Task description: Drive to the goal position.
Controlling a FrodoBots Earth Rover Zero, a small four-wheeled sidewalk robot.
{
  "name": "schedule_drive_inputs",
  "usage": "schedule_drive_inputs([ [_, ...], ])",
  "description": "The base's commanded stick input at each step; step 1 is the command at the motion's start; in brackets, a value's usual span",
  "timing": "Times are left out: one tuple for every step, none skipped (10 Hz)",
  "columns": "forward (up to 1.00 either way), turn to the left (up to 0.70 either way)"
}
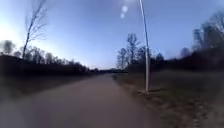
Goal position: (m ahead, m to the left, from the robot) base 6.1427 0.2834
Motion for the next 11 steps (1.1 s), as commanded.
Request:
schedule_drive_inputs([
  [1.0, 0.12],
  [1.0, 0.0],
  [1.0, 0.0],
  [1.0, 0.0],
  [1.0, 0.0],
  [1.0, 0.0],
  [1.0, 0.0],
  [1.0, 0.09],
  [1.0, 0.19],
  [1.0, 0.29],
  [1.0, 0.39],
])
